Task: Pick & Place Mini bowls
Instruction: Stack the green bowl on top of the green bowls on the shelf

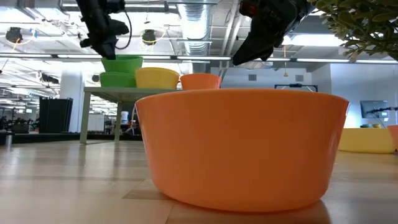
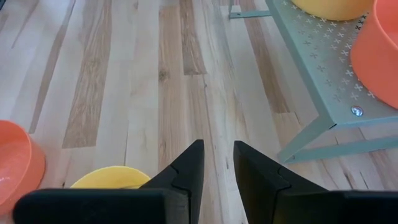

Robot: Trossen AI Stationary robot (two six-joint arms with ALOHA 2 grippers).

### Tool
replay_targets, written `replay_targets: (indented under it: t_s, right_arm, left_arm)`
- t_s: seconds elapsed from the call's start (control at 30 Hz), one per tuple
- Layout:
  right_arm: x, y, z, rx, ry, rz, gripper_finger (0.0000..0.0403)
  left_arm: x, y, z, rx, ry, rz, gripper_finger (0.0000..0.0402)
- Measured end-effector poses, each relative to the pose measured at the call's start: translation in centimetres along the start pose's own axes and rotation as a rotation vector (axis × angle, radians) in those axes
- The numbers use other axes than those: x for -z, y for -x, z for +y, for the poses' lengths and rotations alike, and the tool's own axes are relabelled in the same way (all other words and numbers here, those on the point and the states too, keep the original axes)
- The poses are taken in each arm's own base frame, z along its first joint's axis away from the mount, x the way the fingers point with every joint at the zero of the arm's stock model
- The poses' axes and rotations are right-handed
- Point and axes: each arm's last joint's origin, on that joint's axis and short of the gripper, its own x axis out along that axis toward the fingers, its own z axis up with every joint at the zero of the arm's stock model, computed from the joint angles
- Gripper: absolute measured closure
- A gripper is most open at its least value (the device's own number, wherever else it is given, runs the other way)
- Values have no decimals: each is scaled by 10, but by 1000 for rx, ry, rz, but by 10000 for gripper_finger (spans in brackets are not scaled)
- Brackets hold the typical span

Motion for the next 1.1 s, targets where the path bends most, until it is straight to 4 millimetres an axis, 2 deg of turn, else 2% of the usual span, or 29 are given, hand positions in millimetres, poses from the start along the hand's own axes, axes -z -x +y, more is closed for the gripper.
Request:
replay_targets:
  t_s: [0.43, 0.67, 0.87, 1.1]
  right_arm:
    - [0, 0, 0, 0, -2, 0, 321]
    - [0, 0, 0, 0, -2, 0, 321]
    - [0, 0, 0, 0, -1, 0, 321]
    - [0, 0, 0, 0, -1, 0, 321]
  left_arm:
    - [-1, -30, -2, 8, -29, 181, 383]
    - [-5, -43, -3, 8, -31, 211, 370]
    - [-5, -41, -3, 8, -31, 206, 345]
    - [0, -21, -3, 6, -61, 138, 324]
